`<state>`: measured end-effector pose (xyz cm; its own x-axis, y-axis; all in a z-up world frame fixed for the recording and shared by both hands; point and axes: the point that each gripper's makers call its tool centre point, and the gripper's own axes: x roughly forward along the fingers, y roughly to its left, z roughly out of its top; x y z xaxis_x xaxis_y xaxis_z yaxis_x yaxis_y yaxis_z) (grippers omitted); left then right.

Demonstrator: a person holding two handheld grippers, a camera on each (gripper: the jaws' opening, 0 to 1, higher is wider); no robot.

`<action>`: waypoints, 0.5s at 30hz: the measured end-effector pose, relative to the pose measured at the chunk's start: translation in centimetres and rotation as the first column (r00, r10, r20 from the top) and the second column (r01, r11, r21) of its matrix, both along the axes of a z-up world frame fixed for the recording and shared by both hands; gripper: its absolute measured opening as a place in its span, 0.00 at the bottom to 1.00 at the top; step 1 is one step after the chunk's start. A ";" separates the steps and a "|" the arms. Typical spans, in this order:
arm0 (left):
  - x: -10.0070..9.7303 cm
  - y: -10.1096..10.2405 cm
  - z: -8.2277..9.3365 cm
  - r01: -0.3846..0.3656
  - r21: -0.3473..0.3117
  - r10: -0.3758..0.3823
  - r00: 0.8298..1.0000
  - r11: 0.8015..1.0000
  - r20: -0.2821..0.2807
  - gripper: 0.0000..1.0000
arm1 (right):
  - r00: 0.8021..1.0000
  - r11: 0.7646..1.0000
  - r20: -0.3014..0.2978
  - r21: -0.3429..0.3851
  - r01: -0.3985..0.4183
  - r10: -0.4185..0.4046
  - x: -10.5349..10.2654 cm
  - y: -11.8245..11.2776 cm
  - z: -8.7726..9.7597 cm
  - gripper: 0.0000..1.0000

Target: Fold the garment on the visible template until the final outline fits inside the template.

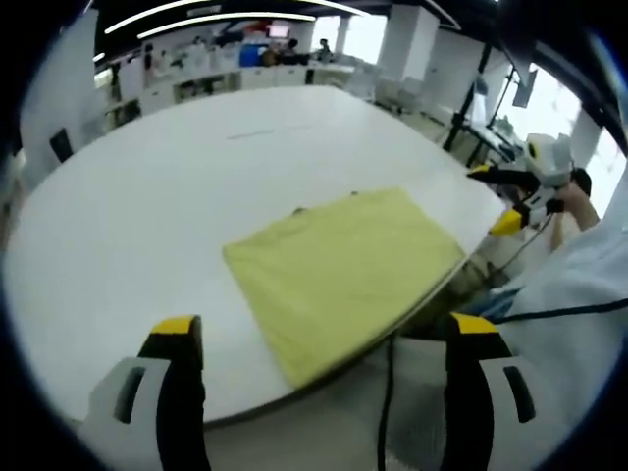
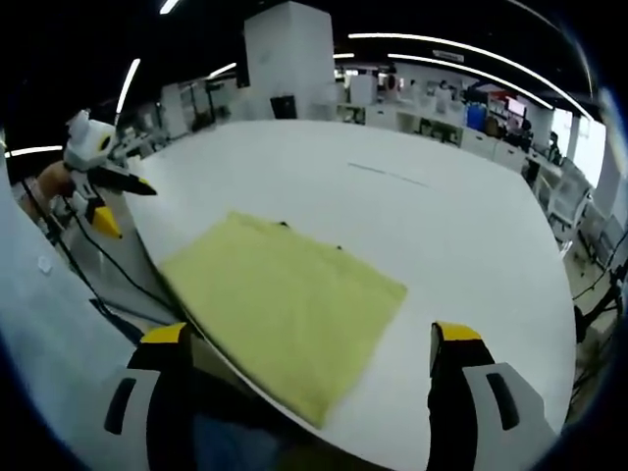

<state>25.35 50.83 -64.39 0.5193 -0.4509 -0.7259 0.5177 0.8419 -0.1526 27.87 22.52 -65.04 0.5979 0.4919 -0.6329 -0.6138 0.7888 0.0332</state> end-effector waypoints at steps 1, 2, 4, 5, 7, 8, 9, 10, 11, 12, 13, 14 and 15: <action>0.0 0.0 0.0 -0.001 -0.003 0.001 1.000 1.000 0.000 1.00 | 1.000 1.000 -0.001 0.000 0.000 0.000 0.0 0.0 0.0 1.00; 0.0 0.0 0.0 -0.001 -0.005 0.001 1.000 1.000 0.000 1.00 | 1.000 1.000 -0.003 -0.002 -0.001 0.001 0.0 0.0 -0.1 1.00; 0.0 0.1 -0.1 -0.001 0.000 0.001 1.000 1.000 -0.006 1.00 | 1.000 1.000 -0.010 -0.008 -0.003 0.003 0.0 0.0 -0.3 1.00; 0.1 0.1 -0.1 -0.001 0.001 0.001 1.000 1.000 -0.007 1.00 | 1.000 1.000 -0.013 -0.007 -0.003 0.003 0.0 0.1 -0.4 1.00; 0.1 0.1 -0.1 -0.001 0.001 0.001 1.000 1.000 -0.008 1.00 | 1.000 1.000 -0.015 -0.006 -0.003 0.003 0.0 0.1 -0.5 1.00; 0.2 0.1 -0.1 0.002 0.001 -0.002 1.000 1.000 -0.009 1.00 | 1.000 1.000 -0.015 -0.004 -0.004 0.004 0.0 0.2 -0.5 1.00; 0.2 0.1 0.0 0.004 0.003 -0.004 1.000 1.000 -0.010 1.00 | 1.000 1.000 -0.017 -0.002 -0.003 0.003 0.0 0.3 -0.5 1.00; 0.2 0.1 0.0 0.006 0.005 -0.005 1.000 1.000 -0.011 1.00 | 1.000 1.000 -0.017 0.000 -0.003 0.003 0.1 0.3 -0.6 1.00; 0.3 0.2 0.0 0.007 0.007 -0.007 1.000 1.000 -0.013 1.00 | 1.000 1.000 -0.017 0.001 -0.002 0.002 0.1 0.3 -0.6 1.00; 0.3 0.3 0.0 0.006 0.009 -0.006 1.000 1.000 -0.014 1.00 | 1.000 1.000 -0.017 0.000 -0.002 0.002 0.2 0.3 -0.6 1.00; 0.4 0.4 0.0 0.006 0.011 -0.006 1.000 1.000 -0.013 1.00 | 1.000 1.000 -0.016 0.000 -0.002 0.002 0.2 0.3 -0.6 1.00; 0.5 0.4 0.0 0.006 0.012 -0.005 1.000 1.000 -0.013 1.00 | 1.000 1.000 -0.016 -0.001 -0.002 0.002 0.3 0.3 -0.6 1.00; 0.5 0.4 0.1 0.006 0.014 -0.005 1.000 1.000 -0.013 1.00 | 1.000 1.000 -0.014 -0.001 -0.002 0.002 0.3 0.3 -0.5 1.00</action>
